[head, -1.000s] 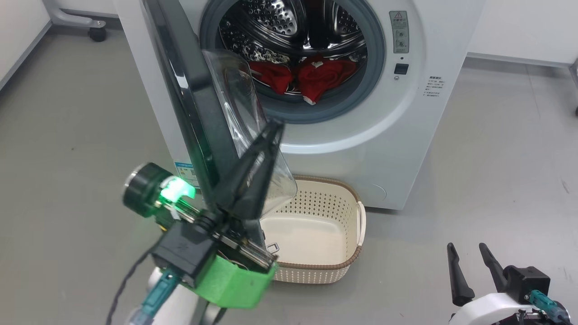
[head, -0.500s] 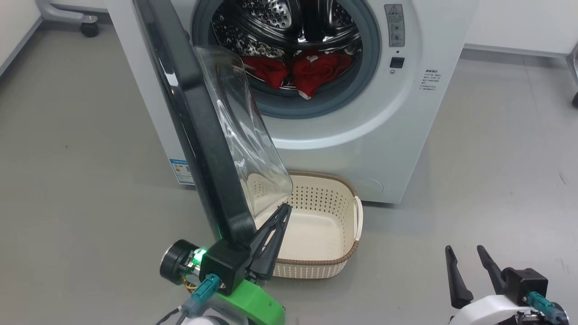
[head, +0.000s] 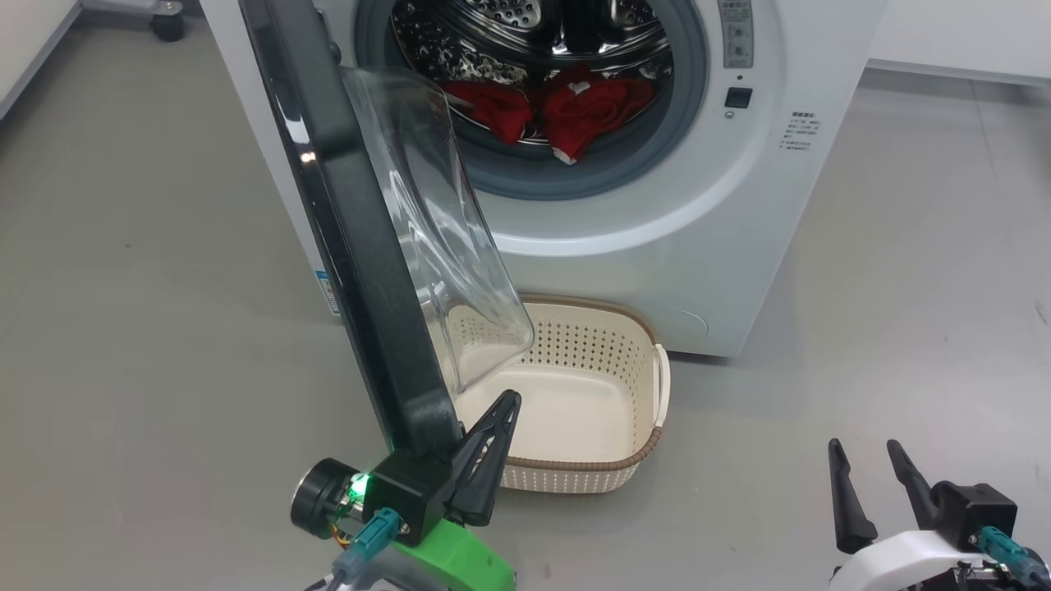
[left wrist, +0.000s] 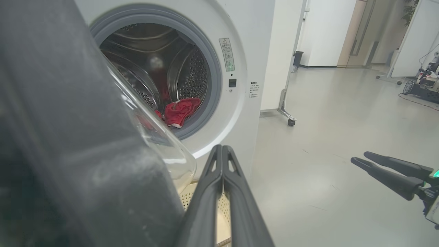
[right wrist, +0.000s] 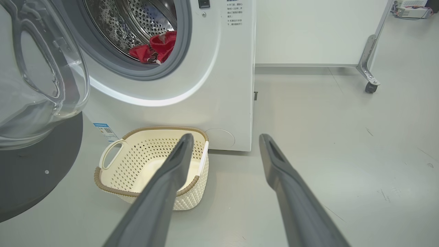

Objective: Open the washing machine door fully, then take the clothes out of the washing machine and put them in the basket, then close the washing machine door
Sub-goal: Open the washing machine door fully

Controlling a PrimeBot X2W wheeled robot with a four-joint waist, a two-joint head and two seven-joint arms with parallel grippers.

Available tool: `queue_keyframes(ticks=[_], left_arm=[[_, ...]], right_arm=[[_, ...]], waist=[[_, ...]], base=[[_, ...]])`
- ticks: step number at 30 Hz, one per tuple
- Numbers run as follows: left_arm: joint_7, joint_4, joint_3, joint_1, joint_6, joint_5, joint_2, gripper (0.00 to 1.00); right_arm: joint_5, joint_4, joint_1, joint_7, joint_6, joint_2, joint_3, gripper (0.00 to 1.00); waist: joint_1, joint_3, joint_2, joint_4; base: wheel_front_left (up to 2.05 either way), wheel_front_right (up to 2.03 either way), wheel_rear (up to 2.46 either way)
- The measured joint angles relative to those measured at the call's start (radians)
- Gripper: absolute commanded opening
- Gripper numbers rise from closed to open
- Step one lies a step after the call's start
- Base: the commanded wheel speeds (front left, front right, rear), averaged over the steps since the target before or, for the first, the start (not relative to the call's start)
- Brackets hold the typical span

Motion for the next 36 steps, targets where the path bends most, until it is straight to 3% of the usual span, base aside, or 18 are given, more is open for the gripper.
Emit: queue_keyframes(ticks=[10,25,36], left_arm=[[-0.014,-0.008,-0.006,0.005,0.013,-0.008,0.000,0.00],[-0.044,-0.018,0.003,0.020,0.025,-0.011,-0.001,0.00],[-0.058,-0.001,0.086,0.037,0.030,0.008,-0.001,0.00]], right_arm=[[0.000,-0.002,0.000,0.000,0.002,-0.004,-0.014,1.00],[0.000,-0.015,0.001,0.000,0.004,-0.020,-0.035,1.00],[-0.011,-0.015,0.001,0.000,0.009,-0.018,-0.023,1.00]], waist=[[0.0000,0.008,0.0000,0.043],[0.0000,0.028,0.0000,0.162],[0.0000,0.024,0.0000,0.243]], base=[[0.00,0.00,0.00],[0.00,0.00,0.00],[0.00,0.00,0.00]])
